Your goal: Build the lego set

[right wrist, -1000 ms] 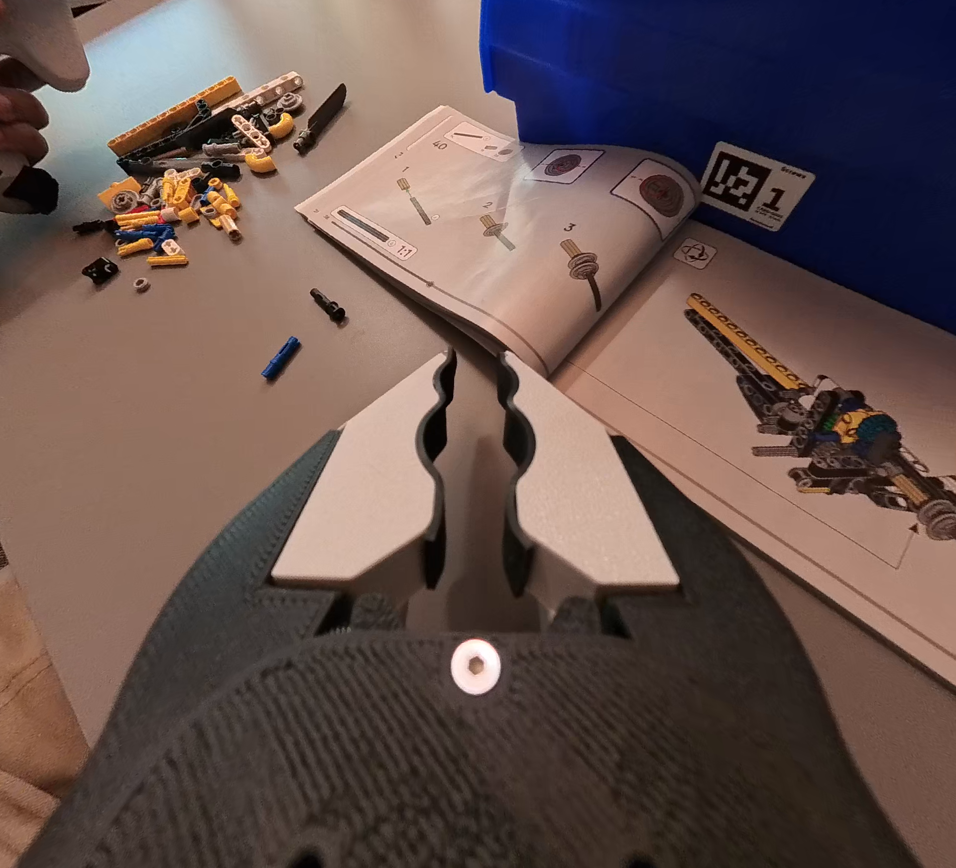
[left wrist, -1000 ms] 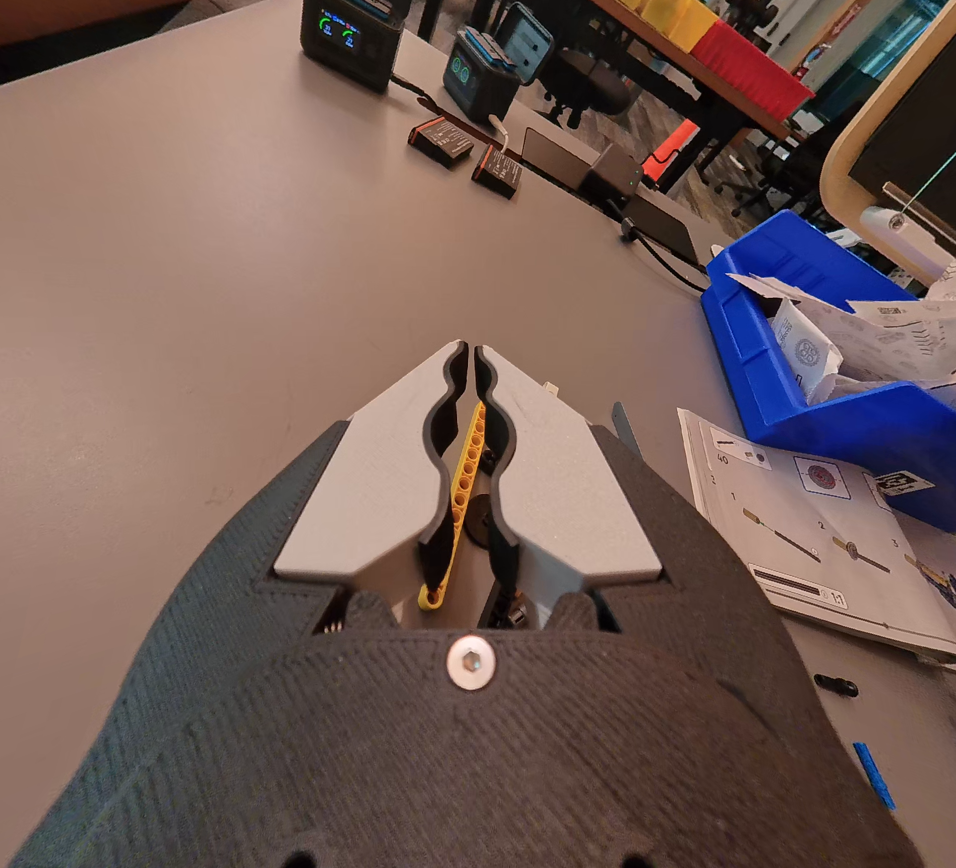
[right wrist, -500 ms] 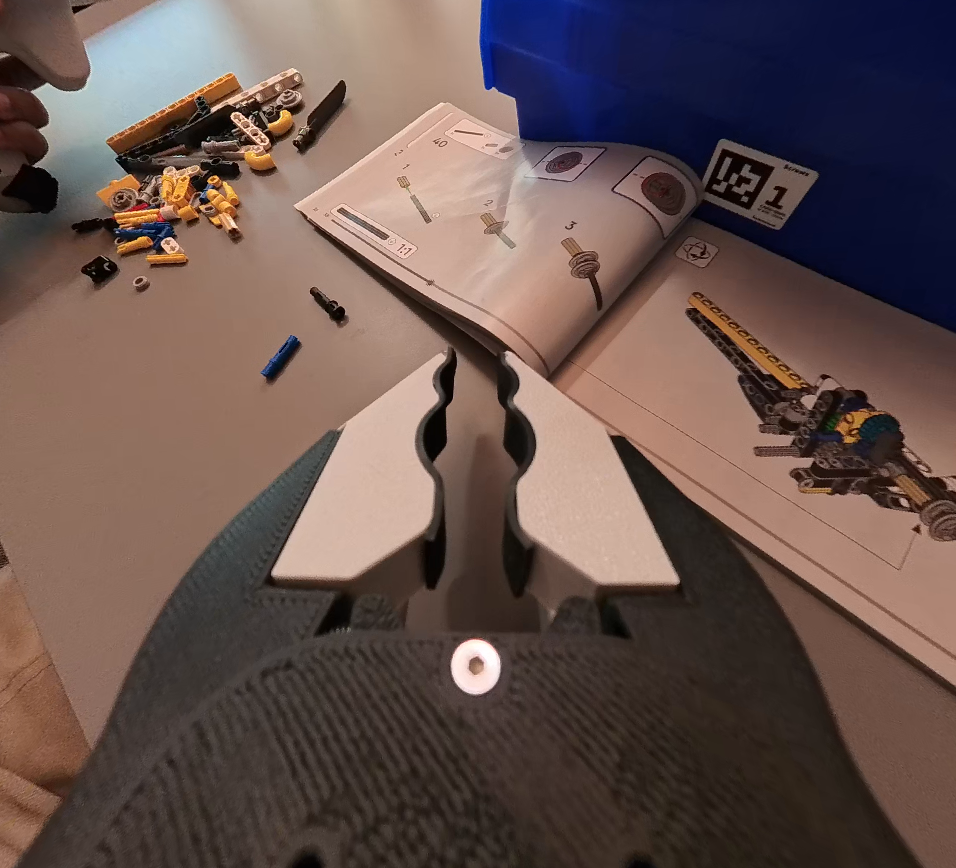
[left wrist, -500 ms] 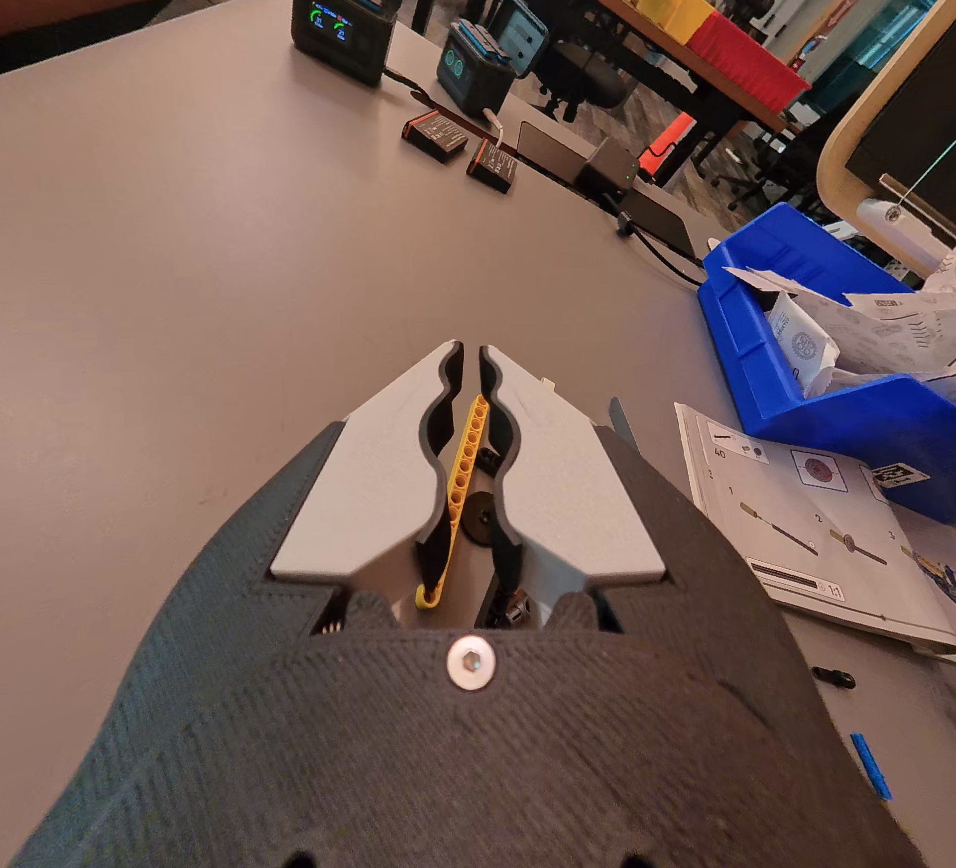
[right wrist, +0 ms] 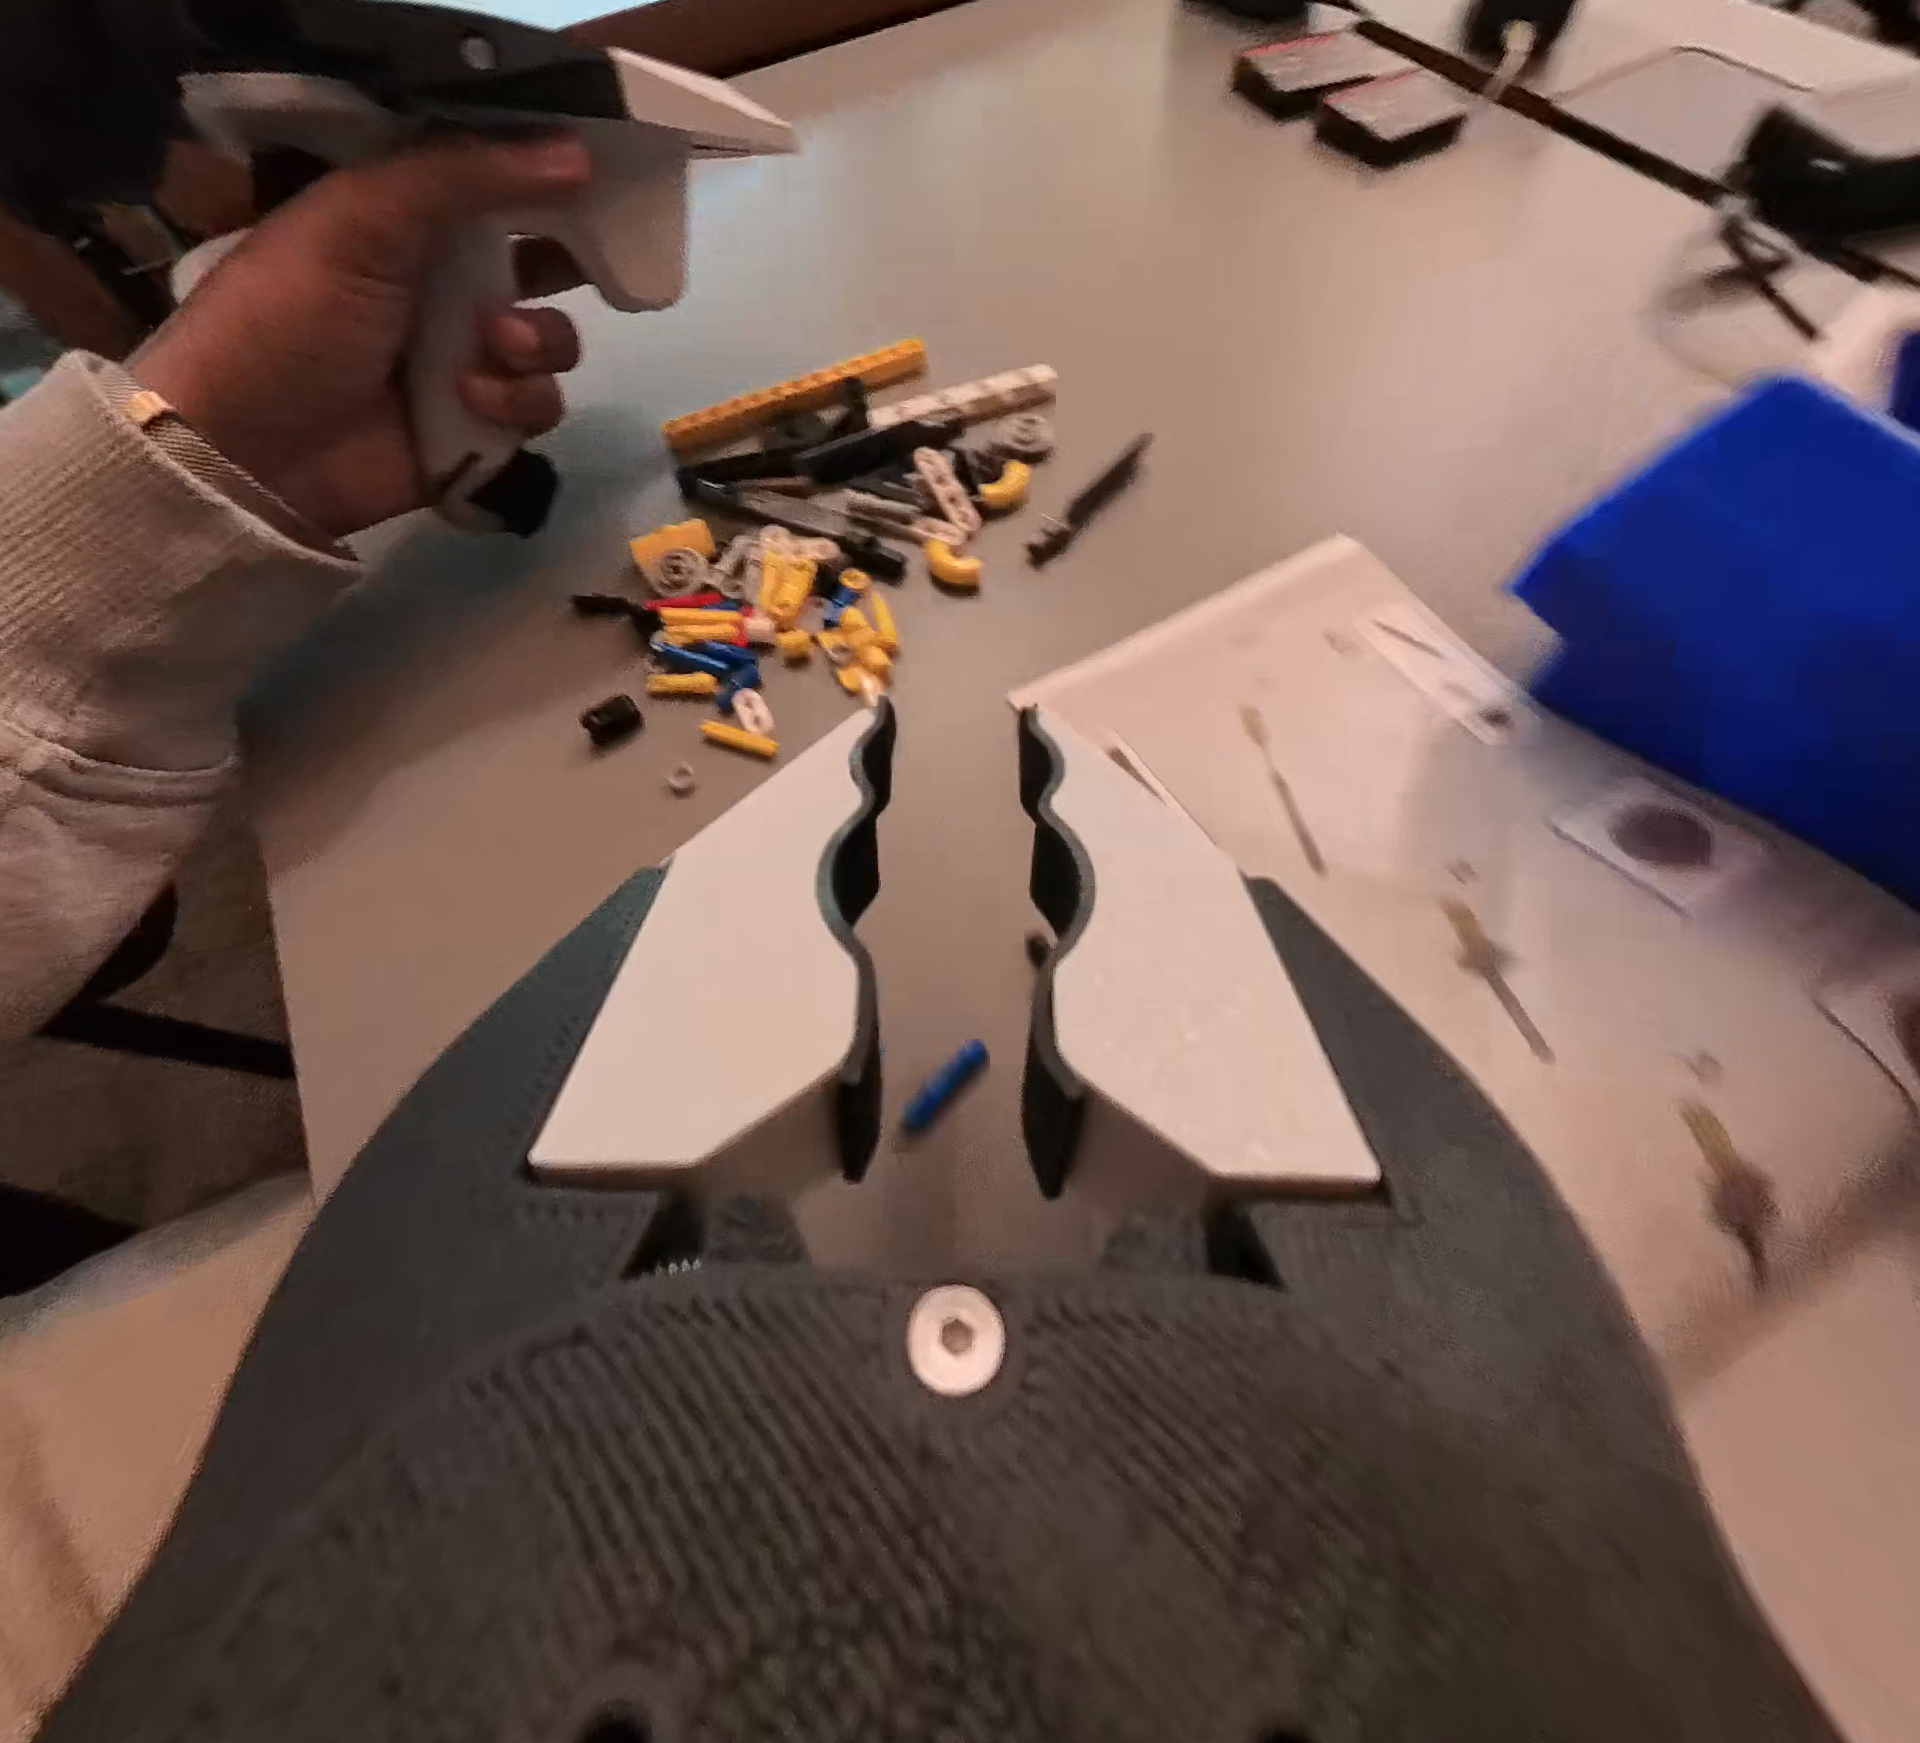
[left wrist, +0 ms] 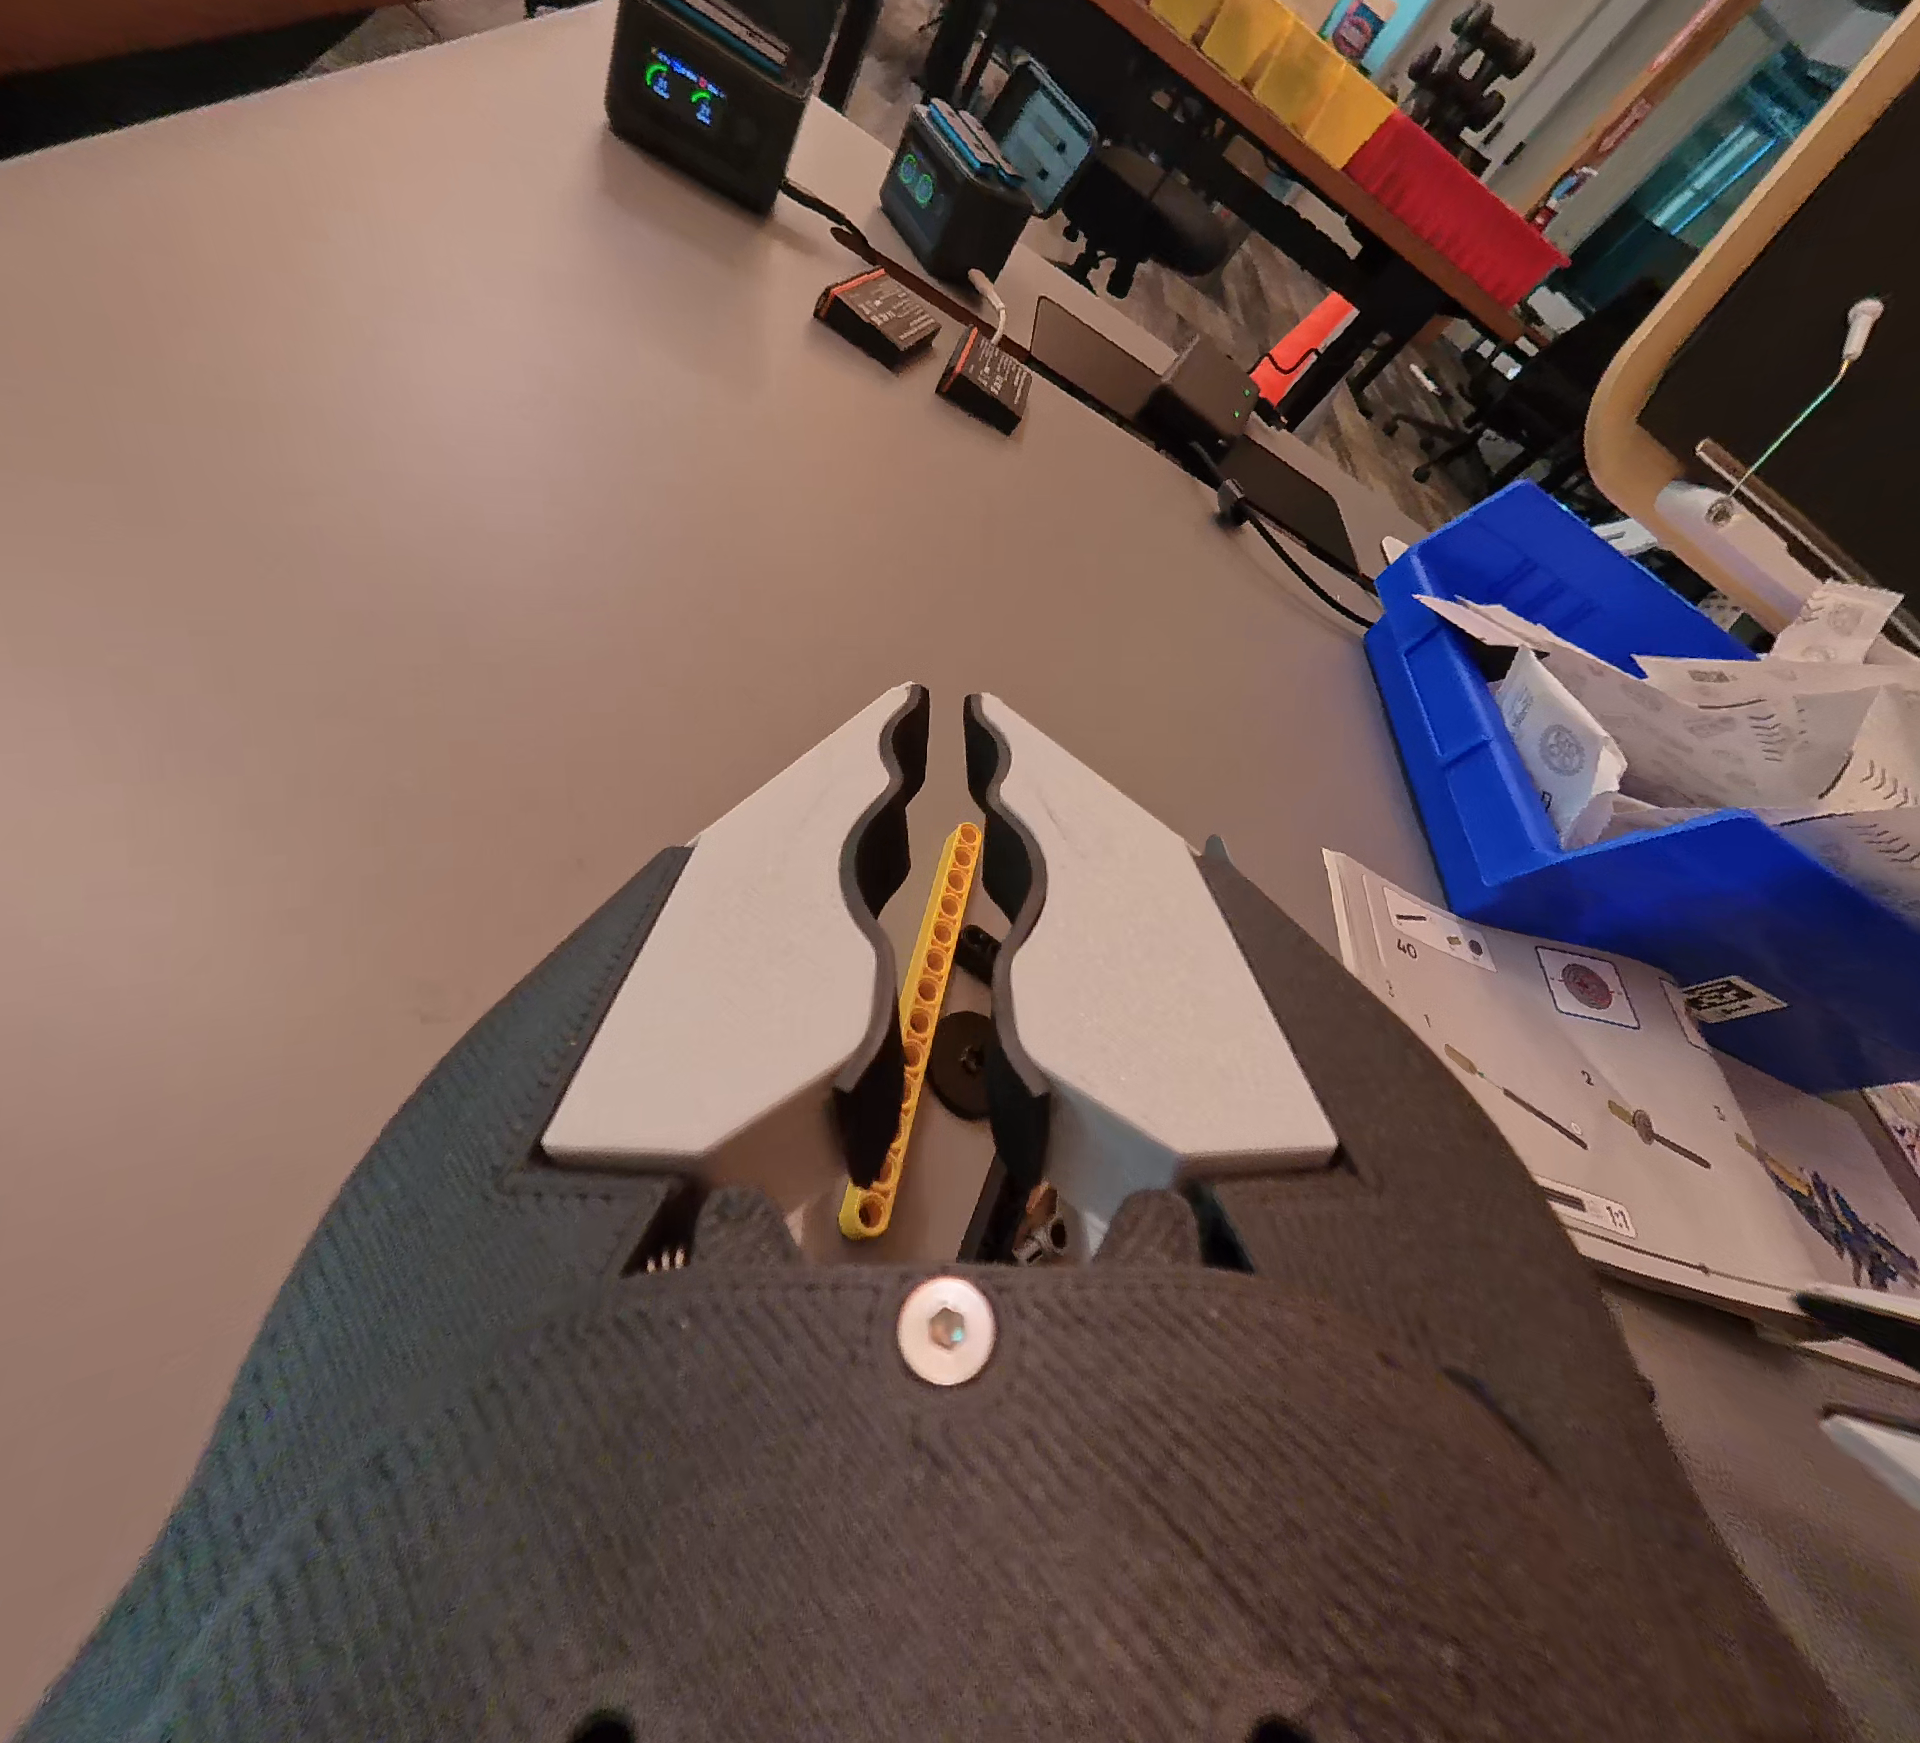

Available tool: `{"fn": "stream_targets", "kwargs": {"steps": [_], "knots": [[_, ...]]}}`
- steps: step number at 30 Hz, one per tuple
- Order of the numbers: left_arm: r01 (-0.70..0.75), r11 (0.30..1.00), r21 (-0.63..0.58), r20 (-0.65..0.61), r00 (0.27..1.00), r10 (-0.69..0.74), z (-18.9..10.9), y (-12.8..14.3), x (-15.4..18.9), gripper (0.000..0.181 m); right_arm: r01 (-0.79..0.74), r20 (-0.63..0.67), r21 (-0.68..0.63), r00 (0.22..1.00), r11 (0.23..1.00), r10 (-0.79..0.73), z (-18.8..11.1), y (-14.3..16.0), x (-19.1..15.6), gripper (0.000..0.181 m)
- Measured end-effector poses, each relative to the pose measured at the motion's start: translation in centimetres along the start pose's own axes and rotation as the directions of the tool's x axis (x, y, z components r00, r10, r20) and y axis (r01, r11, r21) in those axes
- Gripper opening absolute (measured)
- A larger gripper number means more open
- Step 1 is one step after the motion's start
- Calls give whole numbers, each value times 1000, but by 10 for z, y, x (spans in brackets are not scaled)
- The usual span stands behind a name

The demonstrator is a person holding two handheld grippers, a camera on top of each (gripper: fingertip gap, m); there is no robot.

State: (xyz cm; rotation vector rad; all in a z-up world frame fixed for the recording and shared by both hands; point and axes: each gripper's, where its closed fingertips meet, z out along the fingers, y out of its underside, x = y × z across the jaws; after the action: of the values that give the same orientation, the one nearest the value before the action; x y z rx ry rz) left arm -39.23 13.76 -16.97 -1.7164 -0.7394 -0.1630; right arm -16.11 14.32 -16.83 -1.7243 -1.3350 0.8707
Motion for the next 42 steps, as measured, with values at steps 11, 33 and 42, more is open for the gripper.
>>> {"fn": "stream_targets", "kwargs": {"steps": [11,33,42], "knots": [[129,991,45,-48,991,-127,-3,-20,-14,8,302,183,-166,945,939,-272,106,-18,-65,23],[287,952,106,-98,956,-277,-13,-38,-28,9,298,252,-311,941,902,-224,153,-3,-76,13],[282,954,100,-98,957,-273,-11,-37,-26,9,234,125,-168,969,957,-215,126,-46,-45,7]]}}
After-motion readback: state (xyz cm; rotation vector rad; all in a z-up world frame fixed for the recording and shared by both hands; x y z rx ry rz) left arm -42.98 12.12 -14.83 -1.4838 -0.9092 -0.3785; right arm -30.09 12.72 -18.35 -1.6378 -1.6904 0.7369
